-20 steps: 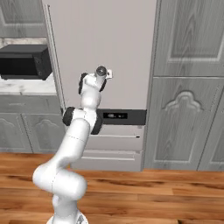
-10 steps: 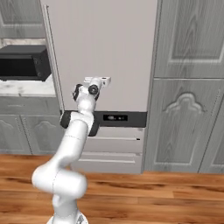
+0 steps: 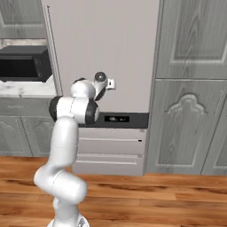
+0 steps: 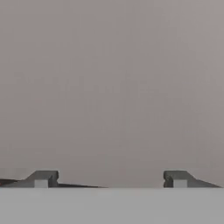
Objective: Place the tupperware on the top shelf of the fridge. Make space for the tupperware among the existing items by rearranging them on the shelves if needed. Close the fridge door when finished.
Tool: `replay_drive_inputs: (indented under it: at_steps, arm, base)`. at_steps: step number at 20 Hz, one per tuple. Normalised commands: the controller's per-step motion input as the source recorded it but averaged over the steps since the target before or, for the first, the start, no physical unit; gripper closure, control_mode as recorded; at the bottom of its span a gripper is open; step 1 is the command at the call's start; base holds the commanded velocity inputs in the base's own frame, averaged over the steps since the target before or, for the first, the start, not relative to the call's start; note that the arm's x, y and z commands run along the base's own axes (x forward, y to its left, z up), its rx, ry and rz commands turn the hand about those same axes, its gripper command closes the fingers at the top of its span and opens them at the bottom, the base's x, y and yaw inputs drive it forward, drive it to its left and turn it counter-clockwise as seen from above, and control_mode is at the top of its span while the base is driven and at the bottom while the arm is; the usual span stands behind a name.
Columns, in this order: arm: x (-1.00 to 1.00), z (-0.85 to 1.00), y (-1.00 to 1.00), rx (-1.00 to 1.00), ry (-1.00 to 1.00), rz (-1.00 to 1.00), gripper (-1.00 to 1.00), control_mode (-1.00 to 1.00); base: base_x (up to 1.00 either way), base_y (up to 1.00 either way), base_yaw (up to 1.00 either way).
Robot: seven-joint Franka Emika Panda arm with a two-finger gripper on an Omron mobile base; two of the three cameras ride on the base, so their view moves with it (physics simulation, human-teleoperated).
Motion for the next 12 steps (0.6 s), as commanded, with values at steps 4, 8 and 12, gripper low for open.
replay_drive_inputs:
  at_steps: [4, 8, 12]
  arm:
    - [-0.24, -0.93, 0.73, -0.27, 0.6, -0.02, -1.0, -1.0]
    - [0.0, -0.97, 0.94, -0.26, 0.34, -0.01, -1.0, -1.0]
    - [0.04, -0.73, 0.93, -0.22, 0.16, 0.0, -1.0, -1.0]
  base:
    - [0.0, 0.0, 0.0]
    - [0.0, 0.0, 0.0]
    - [0.0, 0.0, 0.0]
